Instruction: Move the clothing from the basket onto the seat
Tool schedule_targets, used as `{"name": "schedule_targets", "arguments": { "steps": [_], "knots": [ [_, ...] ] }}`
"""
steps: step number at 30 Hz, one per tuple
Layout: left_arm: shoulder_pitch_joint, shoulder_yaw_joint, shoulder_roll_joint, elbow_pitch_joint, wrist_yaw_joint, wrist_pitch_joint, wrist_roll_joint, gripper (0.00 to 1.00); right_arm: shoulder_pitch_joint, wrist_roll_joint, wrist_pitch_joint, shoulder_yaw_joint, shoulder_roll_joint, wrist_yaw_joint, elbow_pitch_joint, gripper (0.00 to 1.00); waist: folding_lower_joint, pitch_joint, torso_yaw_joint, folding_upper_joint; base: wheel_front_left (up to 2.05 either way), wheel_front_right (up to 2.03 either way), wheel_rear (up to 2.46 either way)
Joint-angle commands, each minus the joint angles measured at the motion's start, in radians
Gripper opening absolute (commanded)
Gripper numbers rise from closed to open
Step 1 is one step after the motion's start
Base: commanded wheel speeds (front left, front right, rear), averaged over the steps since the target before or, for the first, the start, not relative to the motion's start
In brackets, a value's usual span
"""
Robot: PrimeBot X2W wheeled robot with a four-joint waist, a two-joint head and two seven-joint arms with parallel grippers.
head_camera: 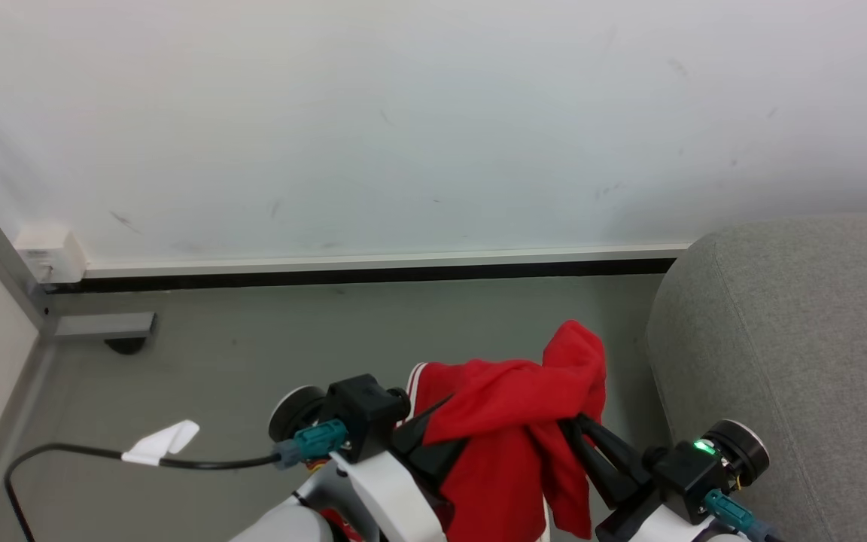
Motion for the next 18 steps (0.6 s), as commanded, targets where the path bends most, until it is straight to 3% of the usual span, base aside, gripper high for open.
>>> {"name": "schedule_targets", "arguments": {
  "steps": [1, 12, 13, 14, 15, 18],
  "knots": [
    [0.011, 0.002, -0.001, 0.005, -0.003, -0.005, -0.005, 0.00, 0.001, 0.014, 0.001, -0.005, -0.005, -0.002, -0.006, 0.00, -0.0001, 0.000, 0.000, -0.0001, 0.00, 0.00, 0.00],
    [0.025, 0.003, 0.001, 0.036, 0.016, -0.017, -0.008, 0.00, 0.028, 0.047, 0.001, -0.063, 0.011, -0.002, -0.042, 0.00, -0.0001, 0.001, -0.010, -0.0001, 0.00, 0.00, 0.00],
    [0.026, 0.002, 0.000, 0.039, 0.017, -0.020, -0.005, 0.18, 0.029, 0.052, 0.001, -0.068, 0.012, -0.002, -0.045, 0.00, -0.0001, 0.000, -0.012, -0.0001, 0.00, 0.00, 0.00],
    [0.028, 0.001, -0.001, 0.042, 0.018, -0.025, -0.002, 0.47, 0.031, 0.059, 0.001, -0.075, 0.013, -0.002, -0.049, 0.00, -0.0001, 0.000, -0.015, -0.0001, 0.00, 0.00, 0.00],
    [0.029, 0.002, -0.003, 0.046, 0.020, -0.032, 0.001, 1.00, 0.035, 0.066, 0.001, -0.084, 0.015, -0.002, -0.052, 0.00, -0.0001, 0.000, -0.017, -0.0001, 0.00, 0.00, 0.00],
    [0.032, -0.002, -0.006, 0.062, 0.028, -0.038, 0.010, 1.00, 0.039, 0.081, 0.001, -0.111, 0.016, -0.002, -0.063, 0.00, -0.0001, 0.002, -0.028, -0.0001, 0.00, 0.00, 0.00]
  ]
}}
